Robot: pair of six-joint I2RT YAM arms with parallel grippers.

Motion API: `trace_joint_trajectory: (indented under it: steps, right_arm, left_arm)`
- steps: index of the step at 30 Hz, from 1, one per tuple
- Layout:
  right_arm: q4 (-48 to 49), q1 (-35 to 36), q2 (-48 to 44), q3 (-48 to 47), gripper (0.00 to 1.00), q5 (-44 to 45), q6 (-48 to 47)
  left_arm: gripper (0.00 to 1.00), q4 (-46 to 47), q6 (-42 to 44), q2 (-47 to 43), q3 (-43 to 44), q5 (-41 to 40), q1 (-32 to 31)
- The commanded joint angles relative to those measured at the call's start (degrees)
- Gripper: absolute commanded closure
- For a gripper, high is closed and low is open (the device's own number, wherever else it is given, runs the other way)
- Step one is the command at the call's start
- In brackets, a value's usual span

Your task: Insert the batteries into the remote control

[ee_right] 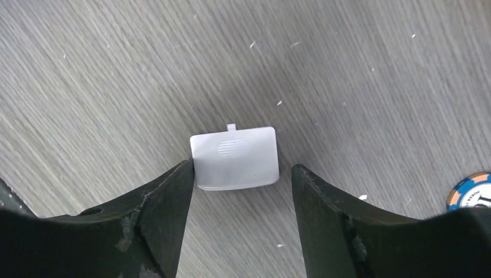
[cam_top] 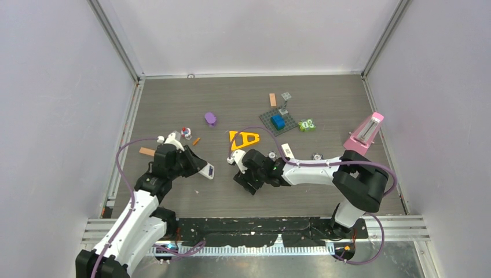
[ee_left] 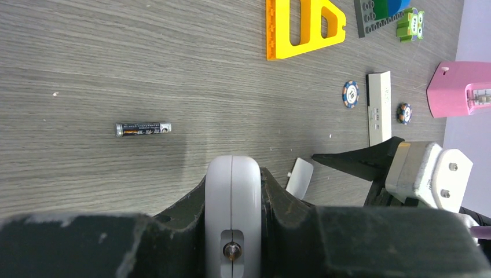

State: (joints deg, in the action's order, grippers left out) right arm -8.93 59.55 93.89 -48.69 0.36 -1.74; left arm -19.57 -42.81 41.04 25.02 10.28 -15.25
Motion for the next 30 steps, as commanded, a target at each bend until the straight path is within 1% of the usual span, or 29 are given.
trace_joint_trajectory:
  steps: [1,3,4,5,6,8,9,11,13,19,22,24,25,30]
  right_arm:
    - [5.91,-0.12,1.41,1.74,0.35,2.7,-2.05]
    - [5.0,-0.13,1.53,1.72,0.43,2.49,-2.43]
    - [4.59,-0.11,1.5,1.44,0.48,2.04,-2.49]
    - [3.78,-0.08,1.37,1.33,0.51,1.76,-2.48]
    - [3.32,-0.06,1.25,1.14,0.51,1.2,-2.55]
    - [1.99,-0.05,0.86,0.72,0.45,1.1,-2.49]
    - [1.17,-0.05,0.73,0.67,0.39,1.25,-2.49]
    - [0.6,-0.08,0.05,0.76,0.33,1.71,-2.4]
    - [-0.06,-0.12,-0.67,1.05,0.29,2.4,-2.17]
    - [-0.82,-0.12,-1.69,1.97,0.29,1.77,-2.15]
    - [-1.16,-0.07,-0.51,1.6,0.33,0.67,-2.33]
    - [-1.91,-0.15,0.14,1.28,0.4,-1.31,-2.43]
    - [-1.85,-0.07,0.37,1.24,0.41,-2.33,-2.53]
    - [-2.09,-0.12,1.0,0.69,0.57,-2.2,-2.37]
  left_arm:
    - [1.0,2.35,0.75,0.35,2.47,1.44,0.13]
    - [1.0,2.5,0.79,0.52,2.44,1.55,0.13]
    - [1.0,2.71,0.77,0.68,2.39,1.7,0.12]
    - [1.0,2.98,0.87,0.85,2.29,1.99,0.13]
    - [1.0,3.41,0.88,1.1,2.25,2.24,0.13]
    - [1.0,3.95,0.84,1.61,2.11,2.82,0.11]
    - [1.0,4.21,0.8,1.82,2.02,3.03,0.13]
    - [1.0,4.68,0.63,2.37,1.85,3.46,0.08]
    - [1.0,4.97,0.62,2.62,1.79,3.6,0.06]
    - [1.0,5.4,0.62,2.88,1.47,3.86,0.08]
    - [1.0,5.46,0.62,3.01,1.48,4.11,0.12]
    - [1.0,5.48,0.69,2.97,1.39,4.13,0.12]
    - [1.0,5.51,0.71,2.91,1.37,4.17,0.13]
    - [1.0,6.7,0.84,3.08,0.99,5.75,0.13]
